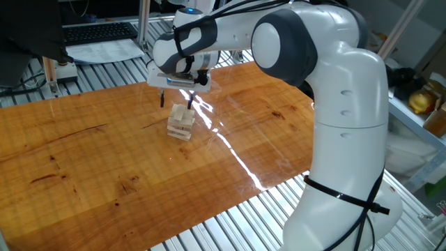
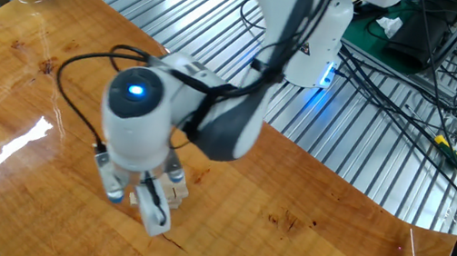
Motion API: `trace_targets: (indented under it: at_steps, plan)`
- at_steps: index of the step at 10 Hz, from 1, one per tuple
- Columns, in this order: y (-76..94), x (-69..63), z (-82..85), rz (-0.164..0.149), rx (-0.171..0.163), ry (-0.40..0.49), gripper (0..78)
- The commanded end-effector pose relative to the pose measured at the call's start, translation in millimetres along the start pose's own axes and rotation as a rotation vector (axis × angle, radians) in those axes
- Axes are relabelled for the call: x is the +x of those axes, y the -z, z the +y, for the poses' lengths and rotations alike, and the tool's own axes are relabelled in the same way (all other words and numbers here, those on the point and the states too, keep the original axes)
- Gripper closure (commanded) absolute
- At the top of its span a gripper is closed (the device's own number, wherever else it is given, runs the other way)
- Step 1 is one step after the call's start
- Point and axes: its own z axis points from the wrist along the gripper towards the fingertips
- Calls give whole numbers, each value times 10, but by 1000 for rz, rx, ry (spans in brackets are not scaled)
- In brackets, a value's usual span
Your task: Play Jenga
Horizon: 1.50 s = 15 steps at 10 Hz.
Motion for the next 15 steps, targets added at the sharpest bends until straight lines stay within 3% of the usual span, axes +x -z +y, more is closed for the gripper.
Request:
trace_targets:
  at_steps: [1, 7, 13, 14, 15]
  plan:
    - [16, 33, 15, -17, 19, -11, 1]
    - [4, -81, -4, -24, 26, 14, 1]
    - [-66, -79, -3, -17, 26, 27, 1]
    - [-66, -79, -3, -17, 26, 27, 755]
    - [-66, -79, -3, -17, 26, 27, 755]
